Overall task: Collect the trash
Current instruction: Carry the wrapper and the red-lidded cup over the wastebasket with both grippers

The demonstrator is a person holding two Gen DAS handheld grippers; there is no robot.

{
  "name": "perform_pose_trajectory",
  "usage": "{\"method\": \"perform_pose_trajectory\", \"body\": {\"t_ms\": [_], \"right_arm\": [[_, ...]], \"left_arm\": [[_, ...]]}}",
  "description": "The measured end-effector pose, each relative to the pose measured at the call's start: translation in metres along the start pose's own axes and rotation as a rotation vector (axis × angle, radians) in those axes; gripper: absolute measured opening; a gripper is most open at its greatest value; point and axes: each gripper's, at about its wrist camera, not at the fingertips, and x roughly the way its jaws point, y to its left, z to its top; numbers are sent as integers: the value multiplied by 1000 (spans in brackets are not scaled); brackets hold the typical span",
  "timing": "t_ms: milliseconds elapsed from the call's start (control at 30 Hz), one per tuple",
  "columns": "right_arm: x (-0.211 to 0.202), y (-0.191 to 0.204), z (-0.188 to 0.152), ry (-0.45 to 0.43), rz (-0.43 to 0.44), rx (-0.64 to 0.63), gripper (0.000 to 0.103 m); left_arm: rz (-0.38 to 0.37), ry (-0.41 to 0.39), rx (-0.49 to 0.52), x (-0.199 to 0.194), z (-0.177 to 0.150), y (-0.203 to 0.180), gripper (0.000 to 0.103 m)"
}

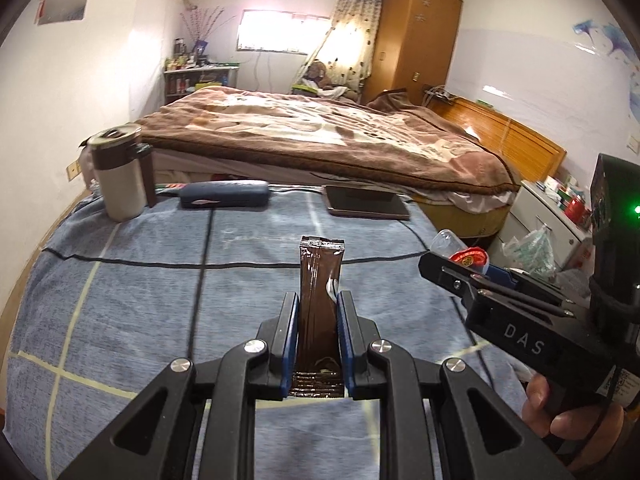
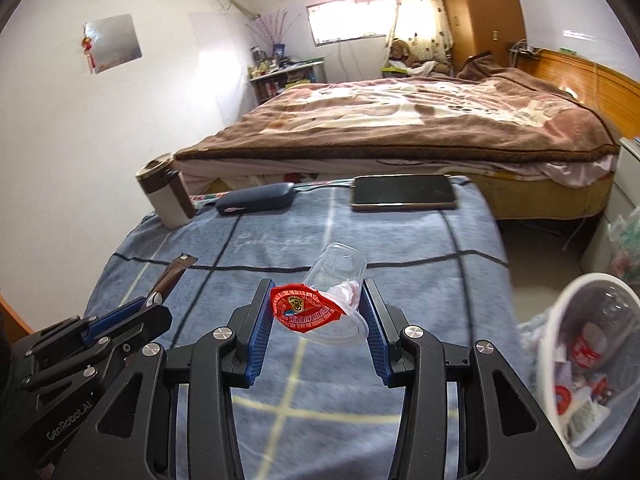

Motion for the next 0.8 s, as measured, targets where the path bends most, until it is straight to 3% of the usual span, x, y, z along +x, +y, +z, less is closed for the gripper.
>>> {"method": "perform_pose_trajectory", "body": {"t_ms": [800], "right_arm": [[-78, -137, -28, -77, -203, 156, 45]], "left_arm": [[-221, 44, 183, 31, -8, -163, 20]]}}
